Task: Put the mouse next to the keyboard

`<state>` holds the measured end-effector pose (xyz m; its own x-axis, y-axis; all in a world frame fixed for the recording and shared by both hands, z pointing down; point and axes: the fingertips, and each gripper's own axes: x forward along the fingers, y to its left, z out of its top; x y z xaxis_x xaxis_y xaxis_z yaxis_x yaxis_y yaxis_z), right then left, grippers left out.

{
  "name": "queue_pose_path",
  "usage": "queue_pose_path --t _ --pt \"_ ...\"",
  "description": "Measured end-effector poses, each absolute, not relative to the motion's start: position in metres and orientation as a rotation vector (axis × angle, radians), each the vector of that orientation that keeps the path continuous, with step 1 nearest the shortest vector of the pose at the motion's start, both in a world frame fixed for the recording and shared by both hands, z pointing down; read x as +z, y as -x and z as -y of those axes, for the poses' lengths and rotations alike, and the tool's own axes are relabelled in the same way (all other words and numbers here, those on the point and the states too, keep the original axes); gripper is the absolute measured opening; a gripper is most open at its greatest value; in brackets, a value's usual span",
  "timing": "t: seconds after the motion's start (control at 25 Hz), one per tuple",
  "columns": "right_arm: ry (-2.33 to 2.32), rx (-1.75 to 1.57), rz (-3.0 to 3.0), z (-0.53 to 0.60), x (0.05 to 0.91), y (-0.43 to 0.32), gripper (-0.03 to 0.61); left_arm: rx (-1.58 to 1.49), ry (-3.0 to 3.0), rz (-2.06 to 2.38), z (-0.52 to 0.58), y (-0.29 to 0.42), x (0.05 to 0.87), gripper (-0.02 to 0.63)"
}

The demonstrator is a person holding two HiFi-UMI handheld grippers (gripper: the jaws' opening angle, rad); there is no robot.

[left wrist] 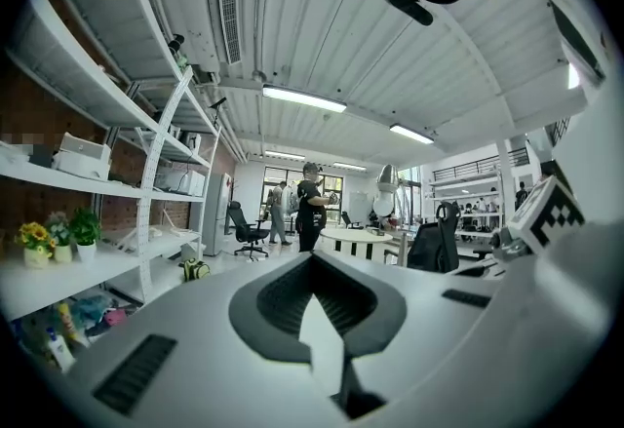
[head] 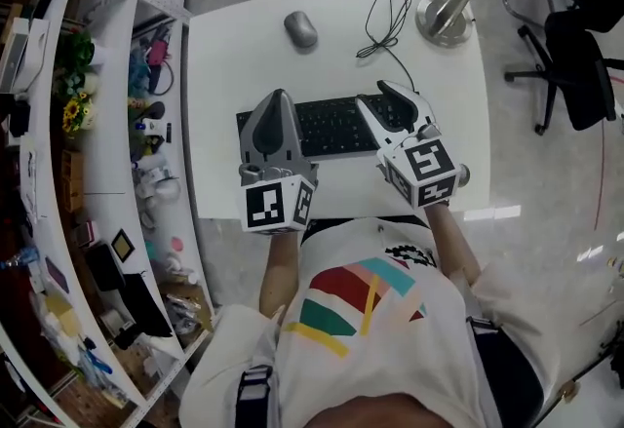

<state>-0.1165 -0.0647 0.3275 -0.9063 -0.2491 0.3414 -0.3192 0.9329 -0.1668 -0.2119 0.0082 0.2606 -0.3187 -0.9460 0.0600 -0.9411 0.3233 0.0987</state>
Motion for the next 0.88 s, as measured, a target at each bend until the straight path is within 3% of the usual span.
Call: queue_pose_path --t 0.24,0.44,0.48,0.52,0.6,0.88 --pt "-0.167 0.484 2.748 0.052 0.337 0.17 0.147 -0.101 -1.762 2.428 0.001 0.251 0.27 0.044" --pt "-0.234 0.376 2.776 0.076 0.341 0.22 0.149 -0.112 -1.753 2.383 0.006 0.28 0.288 0.044" --pt "-0.283 0.341 2.785 0.085 0.343 0.23 0.16 -0.115 -1.749 2.374 0.006 0.285 0.293 0.044" --pt "-0.327 0.303 2.785 0.093 0.345 0.24 0.248 -0.119 -1.743 2.366 0.006 0.292 0.299 0.044" --pt "-0.371 0.243 2.758 0.105 0.352 0.262 0.323 -0.126 -1.727 2.353 0.005 0.304 0.307 0.044" --pt "-0.4 0.359 2.553 0.141 0.434 0.322 0.336 -0.136 -1.69 2.314 0.009 0.343 0.333 0.044"
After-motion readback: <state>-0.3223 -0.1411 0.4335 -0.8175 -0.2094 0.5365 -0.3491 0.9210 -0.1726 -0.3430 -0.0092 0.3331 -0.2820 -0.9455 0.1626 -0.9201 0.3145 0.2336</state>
